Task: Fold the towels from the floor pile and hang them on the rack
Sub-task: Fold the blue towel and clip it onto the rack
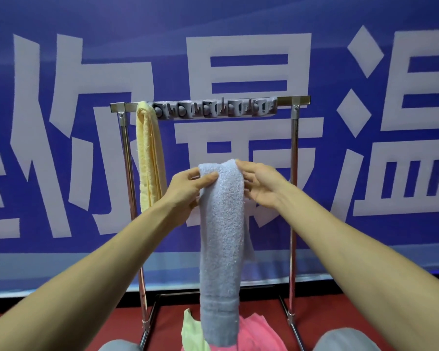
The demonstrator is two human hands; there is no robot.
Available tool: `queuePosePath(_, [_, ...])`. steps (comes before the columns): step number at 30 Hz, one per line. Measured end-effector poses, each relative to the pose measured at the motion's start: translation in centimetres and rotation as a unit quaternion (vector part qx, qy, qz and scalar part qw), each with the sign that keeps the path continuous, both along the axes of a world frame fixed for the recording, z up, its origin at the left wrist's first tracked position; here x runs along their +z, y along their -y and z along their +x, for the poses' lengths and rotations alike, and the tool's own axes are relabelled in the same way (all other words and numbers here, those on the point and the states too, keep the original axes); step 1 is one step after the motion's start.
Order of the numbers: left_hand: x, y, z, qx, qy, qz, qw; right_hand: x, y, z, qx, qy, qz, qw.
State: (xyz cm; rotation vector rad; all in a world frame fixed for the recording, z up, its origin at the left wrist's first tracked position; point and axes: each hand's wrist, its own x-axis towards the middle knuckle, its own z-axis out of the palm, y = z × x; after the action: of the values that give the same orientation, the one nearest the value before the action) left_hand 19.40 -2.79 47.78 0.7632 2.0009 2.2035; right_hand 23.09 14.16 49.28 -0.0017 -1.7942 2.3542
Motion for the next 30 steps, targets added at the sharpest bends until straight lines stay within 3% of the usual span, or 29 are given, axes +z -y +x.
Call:
queuePosePath(2, [0.6,-0.2,-0.1,0.019,-0.009,0.001,1.000,-0.8,-0.3,0.5,0.046,0.014,0.043,0.998])
queuePosePath(5, [1.3,-0.6,-0.3,0.073,0.004,0.001,0.997,-1.3,-0.6,0.7,0.067,-0.013,0.026,0.997])
queuePosePath(8, [1.9,-0.7,-0.6,0.129,0.085,0.025,0.988,-1.3,-0.4,0.4,0.022,-0.045,0.029,0.998])
queuePosePath(11, [2.2,-0.2,-0.7,0.107,0.123,-0.018,0.986,-1.2,0.2,0.2,-0.047,-0.057,0.076,0.994])
queuePosePath(15, [1.7,0.7,-1.2,0.048,0.042,-0.103,0.993,-1.0,0.6,0.2,-0.092,-0.068,0.132,0.985])
queuePosePath(23, [2.7,0.5,-1.0,0.105,-0.107,-0.265,0.952,0.0,0.1,0.9,-0.073,-0.069,0.289,0.952])
queuePosePath(28, [4.5,0.0,-0.2,0.031,-0.155,-0.304,0.940,0.8,-1.2,0.3,-0.164,-0.106,0.374,0.906])
queuePosePath(30, [5.2,-0.1,0.2,-0.011,-0.177,-0.320,0.931,0.7,-1.2,-0.1,-0.150,-0.106,0.381,0.906])
